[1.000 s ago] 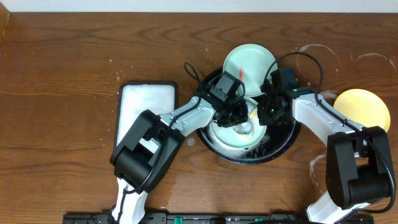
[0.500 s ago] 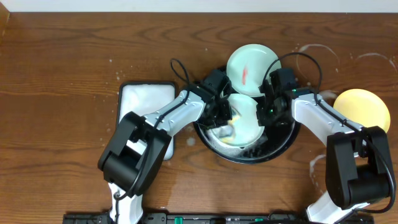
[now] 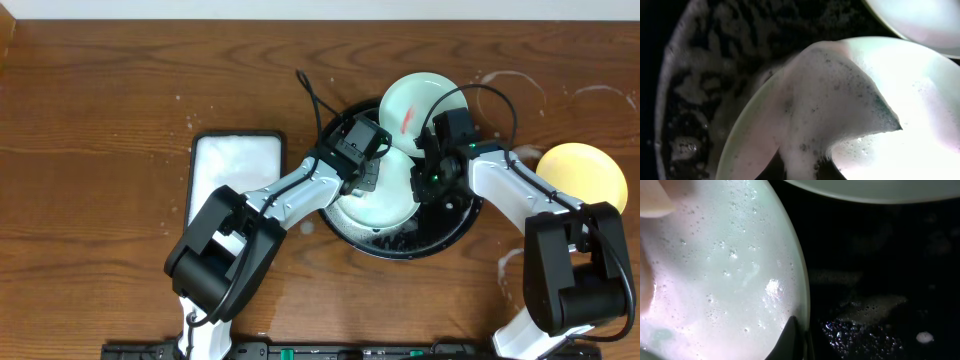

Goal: Clean dirty plates on tray and stack at the side
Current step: 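Scrub the pale green plate with the sponge in the left gripper, then return the sponge to the foam dish and lift the plate with right gripper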

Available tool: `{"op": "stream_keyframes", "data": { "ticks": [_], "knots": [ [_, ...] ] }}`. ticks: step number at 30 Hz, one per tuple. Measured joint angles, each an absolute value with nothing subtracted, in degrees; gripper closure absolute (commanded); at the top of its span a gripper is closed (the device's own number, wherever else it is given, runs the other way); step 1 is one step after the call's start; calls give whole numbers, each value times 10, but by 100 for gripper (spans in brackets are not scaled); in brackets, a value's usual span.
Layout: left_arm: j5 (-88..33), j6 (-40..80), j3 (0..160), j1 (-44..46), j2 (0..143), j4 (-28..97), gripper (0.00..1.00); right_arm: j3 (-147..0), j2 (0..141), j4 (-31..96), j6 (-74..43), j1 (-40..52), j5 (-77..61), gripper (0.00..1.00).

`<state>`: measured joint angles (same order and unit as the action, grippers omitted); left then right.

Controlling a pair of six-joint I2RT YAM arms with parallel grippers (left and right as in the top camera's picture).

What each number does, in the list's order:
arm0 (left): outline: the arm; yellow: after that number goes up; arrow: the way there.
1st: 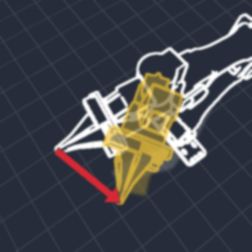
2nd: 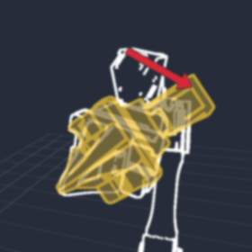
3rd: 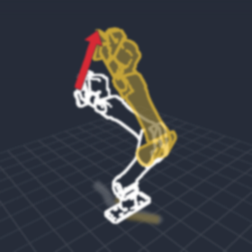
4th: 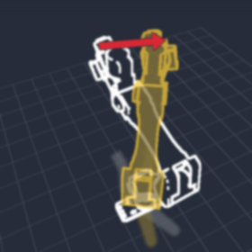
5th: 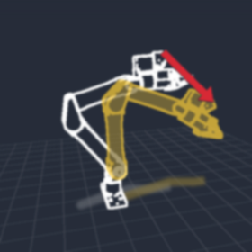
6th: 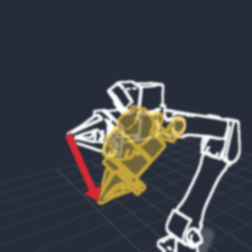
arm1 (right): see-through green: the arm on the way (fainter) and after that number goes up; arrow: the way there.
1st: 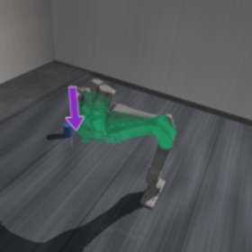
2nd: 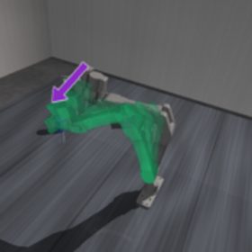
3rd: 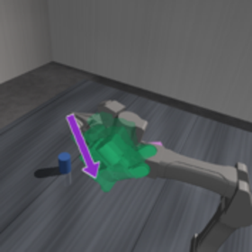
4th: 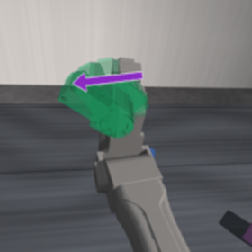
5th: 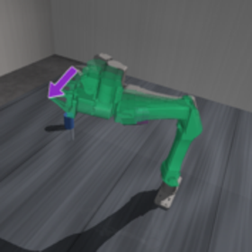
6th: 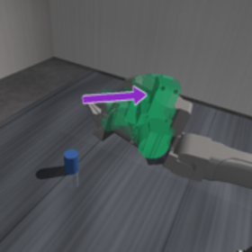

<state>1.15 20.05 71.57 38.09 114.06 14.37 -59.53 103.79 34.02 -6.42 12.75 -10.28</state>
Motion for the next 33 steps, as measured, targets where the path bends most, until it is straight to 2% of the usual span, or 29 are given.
{"op": "stream_keyframes", "data": {
  "ticks": [8,13,20,25,31,33],
  "knots": [
    [38,177,706,375,1121,138,93,-595,1038,340,-64,127,-103,99],
    [75,175,700,340,1034,182,92,-595,1038,337,-61,127,-100,99],
    [112,180,700,260,884,354,92,-596,1039,333,-55,127,-96,99],
    [115,199,697,197,856,480,92,-596,1039,331,-54,127,-94,99],
    [85,211,639,135,858,471,83,-594,1023,336,-54,131,-83,99],
    [71,212,608,123,860,455,75,-592,995,342,-51,140,-71,99]
  ]
}}
